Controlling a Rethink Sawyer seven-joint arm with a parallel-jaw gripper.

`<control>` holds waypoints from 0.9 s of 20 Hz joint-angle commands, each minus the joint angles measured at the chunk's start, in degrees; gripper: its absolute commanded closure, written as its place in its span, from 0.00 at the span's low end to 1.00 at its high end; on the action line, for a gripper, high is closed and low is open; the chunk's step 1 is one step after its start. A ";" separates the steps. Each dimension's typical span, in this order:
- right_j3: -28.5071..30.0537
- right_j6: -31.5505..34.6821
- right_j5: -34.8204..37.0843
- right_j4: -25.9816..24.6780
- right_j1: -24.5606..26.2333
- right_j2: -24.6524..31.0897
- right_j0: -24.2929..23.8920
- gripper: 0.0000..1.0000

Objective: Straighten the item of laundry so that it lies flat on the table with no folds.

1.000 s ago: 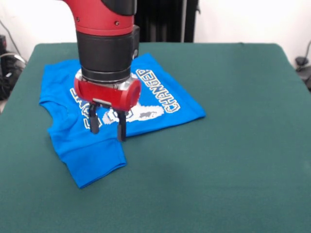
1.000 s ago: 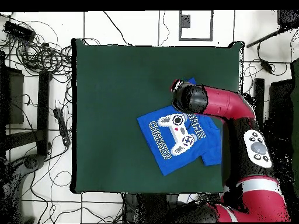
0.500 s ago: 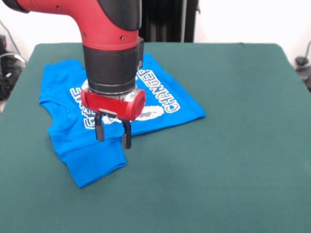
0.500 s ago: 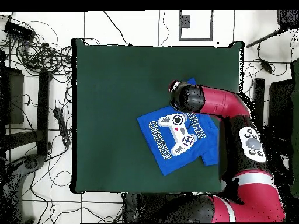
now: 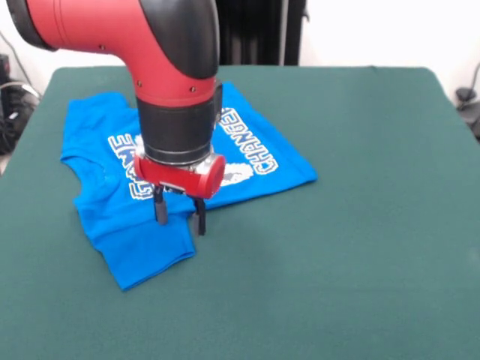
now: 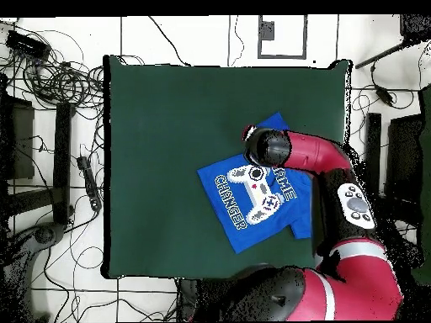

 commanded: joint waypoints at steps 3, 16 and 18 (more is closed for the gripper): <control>1.95 5.40 -0.91 -0.05 2.44 -0.30 3.00 0.00; 13.02 1.73 2.72 1.13 -8.76 0.88 -0.04 0.00; 15.07 0.01 4.36 1.38 -11.41 1.51 -1.28 0.00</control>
